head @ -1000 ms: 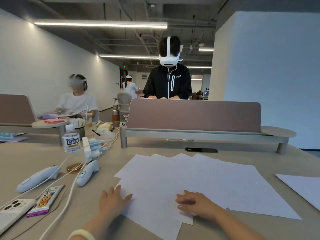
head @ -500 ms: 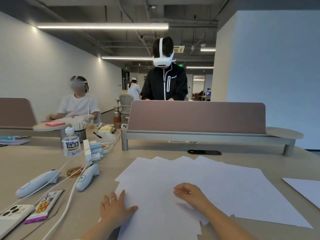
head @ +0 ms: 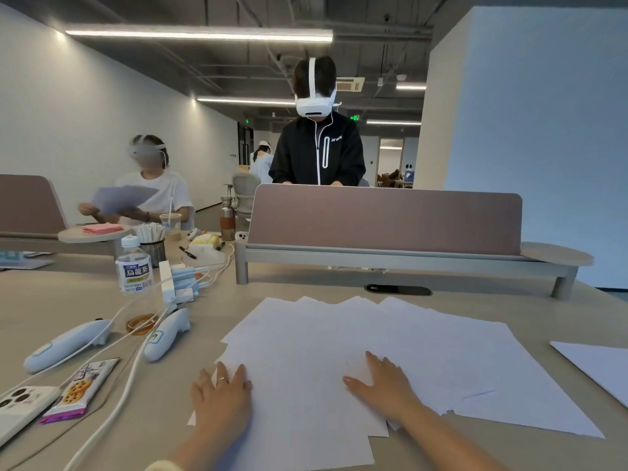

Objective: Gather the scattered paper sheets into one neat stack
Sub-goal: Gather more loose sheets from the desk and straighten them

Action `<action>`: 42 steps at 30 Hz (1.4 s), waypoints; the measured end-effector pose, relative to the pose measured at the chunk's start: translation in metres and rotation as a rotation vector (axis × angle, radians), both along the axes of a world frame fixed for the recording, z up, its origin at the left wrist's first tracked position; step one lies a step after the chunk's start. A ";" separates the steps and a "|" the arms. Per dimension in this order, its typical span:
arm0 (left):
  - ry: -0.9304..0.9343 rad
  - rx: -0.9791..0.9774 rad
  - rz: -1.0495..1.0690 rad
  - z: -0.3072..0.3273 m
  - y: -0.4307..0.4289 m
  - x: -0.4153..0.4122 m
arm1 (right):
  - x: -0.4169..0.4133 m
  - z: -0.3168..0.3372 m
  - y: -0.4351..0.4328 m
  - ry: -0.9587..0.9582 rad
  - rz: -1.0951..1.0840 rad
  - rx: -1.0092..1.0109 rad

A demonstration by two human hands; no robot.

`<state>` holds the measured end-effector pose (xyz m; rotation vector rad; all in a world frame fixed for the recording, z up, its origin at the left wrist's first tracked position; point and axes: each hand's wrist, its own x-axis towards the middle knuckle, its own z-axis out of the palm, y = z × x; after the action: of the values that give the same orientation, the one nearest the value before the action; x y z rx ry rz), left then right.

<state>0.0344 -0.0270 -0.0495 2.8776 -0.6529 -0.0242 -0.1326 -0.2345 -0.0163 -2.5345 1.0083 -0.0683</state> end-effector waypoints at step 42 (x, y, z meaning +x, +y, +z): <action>0.303 -0.794 0.126 0.037 -0.020 -0.017 | -0.025 0.004 -0.013 -0.935 -0.236 1.017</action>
<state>0.0170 -0.0474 -0.0127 2.0814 -0.3155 -0.1438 -0.1573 -0.2473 -0.0126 -1.2063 0.6557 -0.5777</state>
